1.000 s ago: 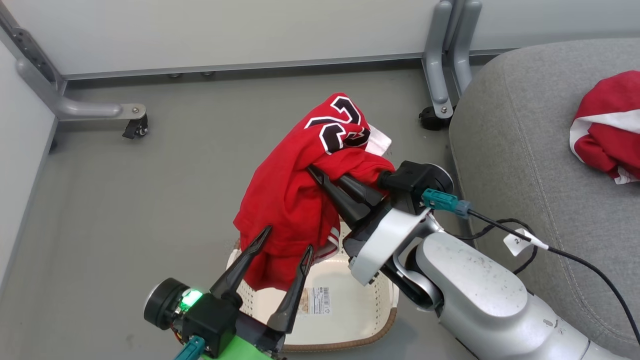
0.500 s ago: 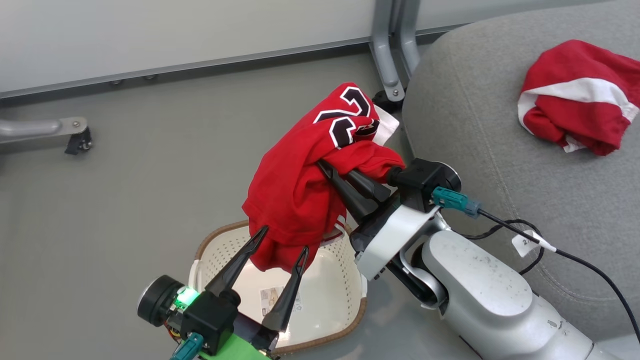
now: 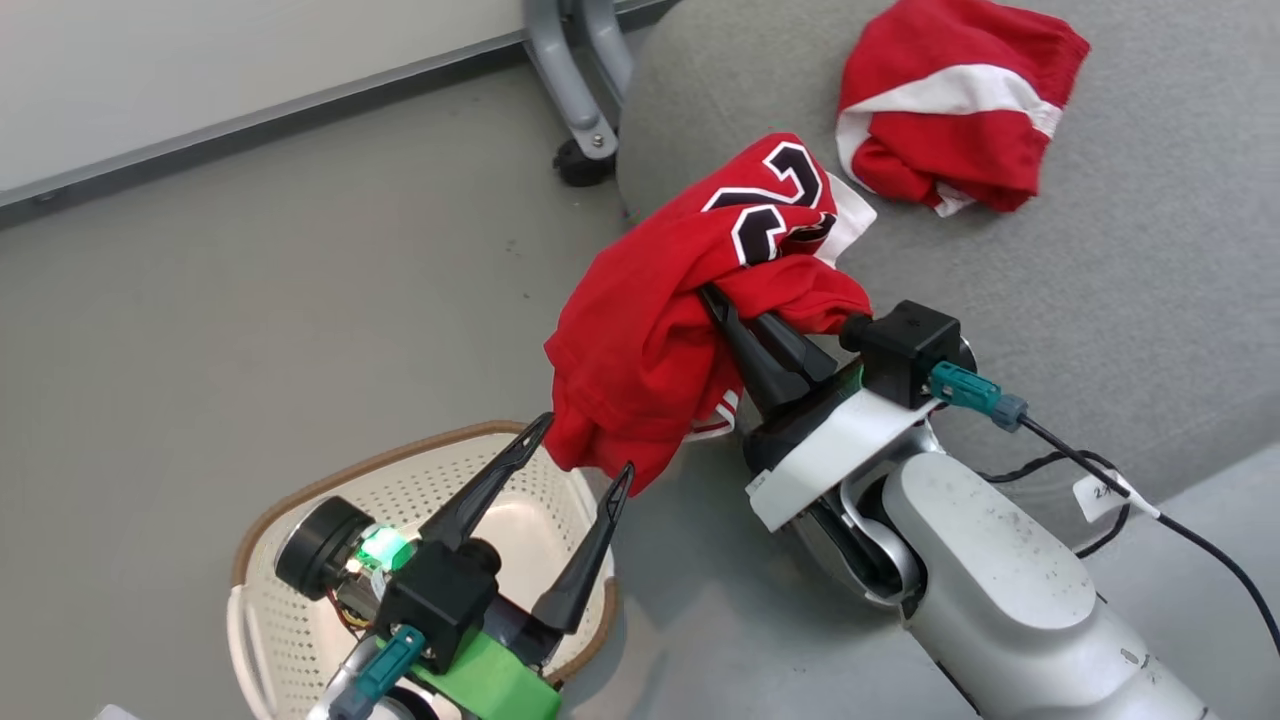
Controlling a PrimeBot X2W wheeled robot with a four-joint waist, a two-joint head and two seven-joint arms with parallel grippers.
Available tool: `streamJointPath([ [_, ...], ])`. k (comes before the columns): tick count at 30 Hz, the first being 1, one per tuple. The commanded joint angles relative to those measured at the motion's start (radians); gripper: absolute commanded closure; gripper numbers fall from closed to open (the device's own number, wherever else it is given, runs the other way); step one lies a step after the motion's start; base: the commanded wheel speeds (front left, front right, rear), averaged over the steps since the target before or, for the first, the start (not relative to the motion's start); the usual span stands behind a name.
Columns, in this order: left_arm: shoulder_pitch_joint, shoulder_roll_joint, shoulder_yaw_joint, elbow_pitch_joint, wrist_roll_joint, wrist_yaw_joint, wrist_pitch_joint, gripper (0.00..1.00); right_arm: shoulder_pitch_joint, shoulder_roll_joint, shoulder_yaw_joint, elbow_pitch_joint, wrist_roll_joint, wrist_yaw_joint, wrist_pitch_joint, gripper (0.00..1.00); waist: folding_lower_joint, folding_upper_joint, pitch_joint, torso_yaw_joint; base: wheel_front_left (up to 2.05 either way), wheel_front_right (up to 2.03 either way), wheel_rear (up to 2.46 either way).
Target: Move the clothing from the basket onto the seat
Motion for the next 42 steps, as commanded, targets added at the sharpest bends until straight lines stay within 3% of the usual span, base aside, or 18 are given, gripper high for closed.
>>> streamJointPath([
  [1, -0.021, 0.016, -0.001, -0.008, 0.000, -0.003, 0.008, 0.00, 0.011, 0.005, -0.016, 0.000, -0.007, -0.001, -0.007, 1.00, 0.0000, -0.0001, 0.066, -0.125, 0.00, 0.00, 0.00],
  [7, -0.042, 0.034, -0.016, -0.024, -0.004, -0.006, 0.040, 0.00, 0.043, 0.012, -0.093, -0.005, -0.019, -0.001, -0.009, 1.00, 0.0000, -0.0001, 0.100, -0.210, 0.00, 0.00, 0.00],
  [15, -0.100, 0.044, -0.048, -0.033, -0.011, -0.010, 0.057, 0.00, 0.098, -0.006, -0.267, -0.036, -0.055, 0.000, -0.009, 1.00, 0.0000, -0.0001, 0.153, -0.216, 0.00, 0.00, 0.00],
  [20, -0.128, 0.052, -0.046, -0.046, -0.004, -0.007, 0.067, 0.00, 0.052, -0.011, -0.362, -0.016, -0.055, 0.000, -0.010, 1.00, 0.0000, -0.0001, 0.206, -0.214, 0.00, 0.00, 0.00],
  [36, -0.249, 0.084, -0.062, -0.095, 0.027, -0.012, 0.090, 0.00, -0.227, -0.081, -0.618, 0.162, -0.035, -0.001, -0.009, 1.00, 0.0000, -0.0001, 0.411, -0.067, 0.00, 0.00, 0.00],
  [37, -0.254, 0.085, -0.064, -0.095, 0.028, -0.012, 0.089, 0.00, -0.239, -0.082, -0.627, 0.172, -0.033, 0.000, -0.009, 0.84, 0.0000, -0.0001, 0.418, -0.062, 0.00, 0.00, 0.00],
  [38, -0.265, 0.087, -0.068, -0.095, 0.028, -0.013, 0.089, 0.00, -0.256, -0.079, -0.648, 0.189, -0.035, 0.000, -0.009, 0.53, 0.0000, -0.0001, 0.431, -0.052, 0.00, 0.00, 0.00],
  [39, -0.271, 0.089, -0.070, -0.094, 0.029, -0.013, 0.089, 0.00, -0.260, -0.076, -0.658, 0.204, -0.040, 0.000, -0.009, 0.00, 0.0000, -0.0001, 0.438, -0.047, 0.00, 0.00, 0.00],
  [42, -0.285, 0.093, -0.076, -0.089, 0.029, -0.014, 0.085, 0.00, -0.280, -0.075, -0.698, 0.248, -0.055, -0.001, -0.009, 0.00, 0.0000, -0.0001, 0.457, -0.033, 0.00, 0.00, 0.00],
])
